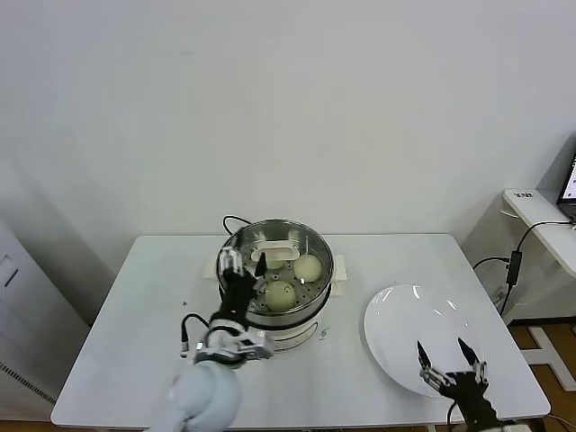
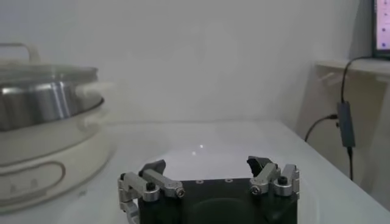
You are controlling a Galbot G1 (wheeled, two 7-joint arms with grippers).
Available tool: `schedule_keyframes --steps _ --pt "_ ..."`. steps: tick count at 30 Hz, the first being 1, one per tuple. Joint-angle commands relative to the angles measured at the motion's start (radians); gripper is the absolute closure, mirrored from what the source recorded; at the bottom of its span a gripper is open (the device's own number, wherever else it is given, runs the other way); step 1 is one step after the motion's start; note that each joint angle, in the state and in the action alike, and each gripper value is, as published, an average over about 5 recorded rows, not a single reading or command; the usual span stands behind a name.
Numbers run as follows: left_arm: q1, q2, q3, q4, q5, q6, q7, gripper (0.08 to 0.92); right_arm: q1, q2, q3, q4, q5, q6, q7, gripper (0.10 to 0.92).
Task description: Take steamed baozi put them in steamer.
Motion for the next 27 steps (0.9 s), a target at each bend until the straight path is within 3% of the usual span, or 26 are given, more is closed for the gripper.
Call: schedule_keyframes --steps 1,10,19,27 --pt "0.177 -0.026 -0.395 -0.076 -0.437 -0.371 -0.147 0.186 0.19 -0.054 -0.06 -0.008 0.047 -0.056 0.034 0.203" --pt "0.368 -0.084 -0.622 -0.022 -0.683 -0.529 0.018 0.177 0.21 -0.034 -0.099 -0.013 0.068 -0.065 0.028 0.203" --pt "0.488 -0.132 -0.677 0.021 -0.809 -0.616 0.093 0.177 0.191 -0.029 -0.095 -0.031 0.036 -0.054 -0.01 0.203" --pt "0.516 -0.181 -0.706 0.071 -0.868 -0.684 0.181 0.177 0.185 -0.015 -0.109 -0.049 0.015 -0.046 -0.011 0.203"
